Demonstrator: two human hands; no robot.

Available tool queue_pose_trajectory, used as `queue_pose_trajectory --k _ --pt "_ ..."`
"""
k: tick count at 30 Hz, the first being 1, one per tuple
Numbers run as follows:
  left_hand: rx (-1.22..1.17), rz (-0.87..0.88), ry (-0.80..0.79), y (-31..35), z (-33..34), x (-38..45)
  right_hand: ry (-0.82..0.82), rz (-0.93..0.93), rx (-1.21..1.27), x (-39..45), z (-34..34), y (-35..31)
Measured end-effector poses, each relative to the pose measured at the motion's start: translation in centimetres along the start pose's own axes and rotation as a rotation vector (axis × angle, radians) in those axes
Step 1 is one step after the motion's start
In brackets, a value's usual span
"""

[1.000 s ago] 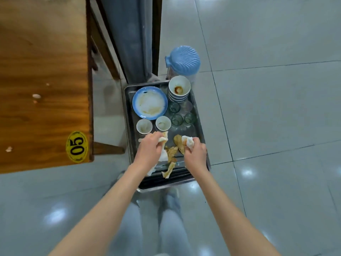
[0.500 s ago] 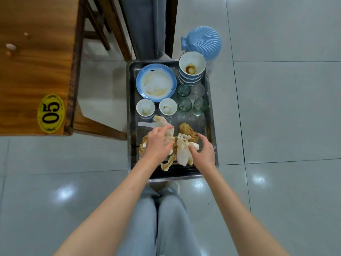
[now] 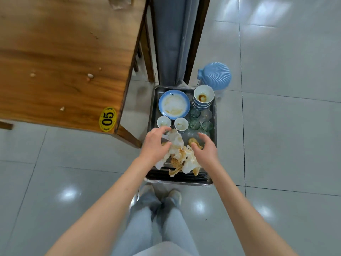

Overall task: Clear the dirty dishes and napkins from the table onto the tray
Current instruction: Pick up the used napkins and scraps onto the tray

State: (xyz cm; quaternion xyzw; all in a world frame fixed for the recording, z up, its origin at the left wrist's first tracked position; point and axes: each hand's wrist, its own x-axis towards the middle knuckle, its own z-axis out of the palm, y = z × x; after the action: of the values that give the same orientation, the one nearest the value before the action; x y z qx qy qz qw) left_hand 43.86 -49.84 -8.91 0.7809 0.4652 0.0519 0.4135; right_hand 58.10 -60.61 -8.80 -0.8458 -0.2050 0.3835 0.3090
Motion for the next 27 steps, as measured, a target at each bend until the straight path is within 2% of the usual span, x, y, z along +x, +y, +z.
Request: queue_pose_trajectory --k 5,12,19,27 --pt "0.033 0.041 0.127 2.5 -6.9 -1.9 -0.062 -0.142 -0.031 -2.6 -1.4 -7.1" --pt "0.021 -0.026 0.331 1.4 -14.0 -5.3 -0.205 -0.327 -0.089 -6.2 0.5 -14.0" --pt "0.029 -0.143 0.411 -3.6 -19.2 -5.4 -0.314 -0.414 -0.186 -7.5 5.5 -18.0" --pt "0.035 -0.179 0.439 -12.2 -26.4 -2.0 -0.339 -0.362 -0.261 -5.6 13.8 -22.8"
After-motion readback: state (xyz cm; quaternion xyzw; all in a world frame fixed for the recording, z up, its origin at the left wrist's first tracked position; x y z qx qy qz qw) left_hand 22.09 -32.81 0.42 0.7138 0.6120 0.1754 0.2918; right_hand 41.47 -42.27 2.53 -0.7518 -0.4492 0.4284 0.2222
